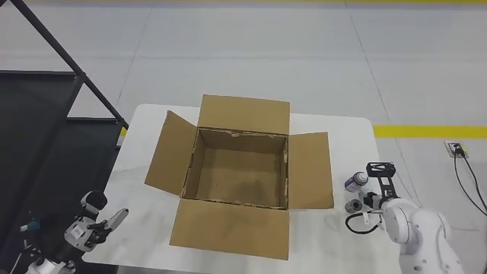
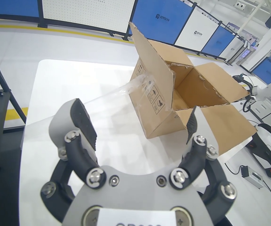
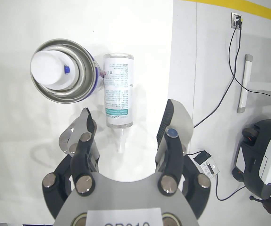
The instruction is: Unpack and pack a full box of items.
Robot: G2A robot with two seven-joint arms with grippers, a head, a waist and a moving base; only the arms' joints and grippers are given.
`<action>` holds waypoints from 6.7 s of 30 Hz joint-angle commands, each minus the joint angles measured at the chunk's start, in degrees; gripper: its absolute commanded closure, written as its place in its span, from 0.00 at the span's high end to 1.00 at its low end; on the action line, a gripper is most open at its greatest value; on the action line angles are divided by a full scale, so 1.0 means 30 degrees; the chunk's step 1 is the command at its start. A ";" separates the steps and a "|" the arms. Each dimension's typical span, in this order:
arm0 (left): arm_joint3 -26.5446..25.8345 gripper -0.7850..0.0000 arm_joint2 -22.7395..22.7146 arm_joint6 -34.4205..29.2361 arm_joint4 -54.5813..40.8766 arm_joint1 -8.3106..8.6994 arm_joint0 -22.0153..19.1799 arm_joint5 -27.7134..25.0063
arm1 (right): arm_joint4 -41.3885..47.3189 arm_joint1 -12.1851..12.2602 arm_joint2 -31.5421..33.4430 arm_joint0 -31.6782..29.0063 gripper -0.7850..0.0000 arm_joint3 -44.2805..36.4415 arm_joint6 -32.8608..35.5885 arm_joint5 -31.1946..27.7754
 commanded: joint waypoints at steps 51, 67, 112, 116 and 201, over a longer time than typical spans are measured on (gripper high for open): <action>-0.0242 1.00 -0.0307 0.0757 0.0050 -0.0027 0.0310 -0.0046 | 0.6320 0.0281 0.3116 -0.2385 0.00 -0.5887 -0.3357 0.2416; -0.3153 1.00 -0.2713 0.1262 -0.1810 -0.0041 0.0929 0.0540 | 0.6057 -0.0176 -0.5709 0.0737 0.00 -0.9686 -0.2959 0.1421; -0.3153 1.00 -0.2713 0.1262 -0.1810 -0.0041 0.0929 0.0540 | 1.0909 -0.9484 -2.1743 1.6996 1.00 1.9582 -0.5201 0.0631; -0.3153 1.00 -0.2713 0.1262 -0.1810 -0.0041 0.0929 0.0540 | 0.9837 -0.8899 -2.1195 1.6480 1.00 1.7385 -0.5605 0.1315; -0.3153 1.00 -0.2713 0.1262 -0.1810 -0.0041 0.0929 0.0540 | 0.4377 -0.0916 -0.5668 0.0815 0.00 -1.1134 -0.1102 -0.0031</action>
